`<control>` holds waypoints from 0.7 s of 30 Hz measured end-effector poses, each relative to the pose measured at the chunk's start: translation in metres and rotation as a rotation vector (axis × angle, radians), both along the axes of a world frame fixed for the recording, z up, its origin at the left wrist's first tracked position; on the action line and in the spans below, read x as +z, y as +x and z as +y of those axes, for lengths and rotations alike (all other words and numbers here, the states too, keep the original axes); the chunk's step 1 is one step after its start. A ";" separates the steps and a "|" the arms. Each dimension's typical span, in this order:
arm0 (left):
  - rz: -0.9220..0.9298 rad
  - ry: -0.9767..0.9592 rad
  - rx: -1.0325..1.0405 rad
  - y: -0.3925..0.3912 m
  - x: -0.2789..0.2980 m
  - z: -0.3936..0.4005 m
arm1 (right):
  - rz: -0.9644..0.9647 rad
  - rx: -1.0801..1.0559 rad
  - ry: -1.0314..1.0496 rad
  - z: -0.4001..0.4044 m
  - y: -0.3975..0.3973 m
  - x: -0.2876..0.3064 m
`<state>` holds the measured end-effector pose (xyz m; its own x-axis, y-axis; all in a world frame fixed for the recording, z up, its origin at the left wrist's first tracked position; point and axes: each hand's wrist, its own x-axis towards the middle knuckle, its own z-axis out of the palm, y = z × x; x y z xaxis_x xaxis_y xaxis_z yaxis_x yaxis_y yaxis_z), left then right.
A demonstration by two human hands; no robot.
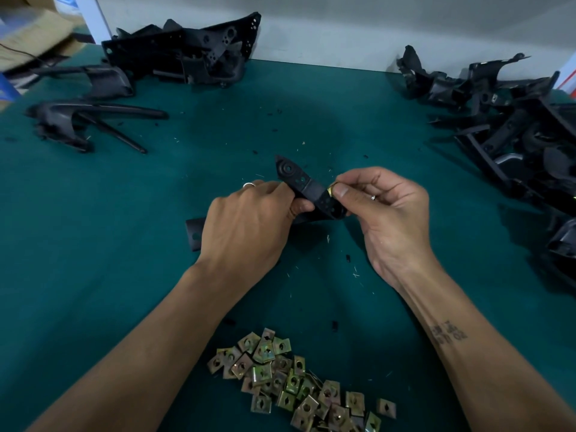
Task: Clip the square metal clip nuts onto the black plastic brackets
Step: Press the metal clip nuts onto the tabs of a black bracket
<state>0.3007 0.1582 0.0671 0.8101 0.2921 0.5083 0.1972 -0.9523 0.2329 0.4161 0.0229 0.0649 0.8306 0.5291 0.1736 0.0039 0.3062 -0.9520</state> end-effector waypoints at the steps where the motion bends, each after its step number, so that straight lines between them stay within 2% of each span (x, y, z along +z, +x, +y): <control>1: 0.006 -0.004 0.004 0.000 0.000 0.000 | -0.004 -0.013 -0.010 0.000 0.000 0.000; 13: -0.031 0.019 0.027 0.000 -0.001 0.001 | -0.085 -0.054 -0.083 0.002 -0.002 -0.005; 21: 0.049 0.020 0.117 0.001 -0.003 0.003 | -0.070 -0.039 -0.120 0.002 -0.004 -0.003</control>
<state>0.3015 0.1608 0.0640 0.7953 0.3764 0.4753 0.3180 -0.9264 0.2015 0.4124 0.0245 0.0617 0.8392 0.5168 0.1690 0.0812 0.1883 -0.9788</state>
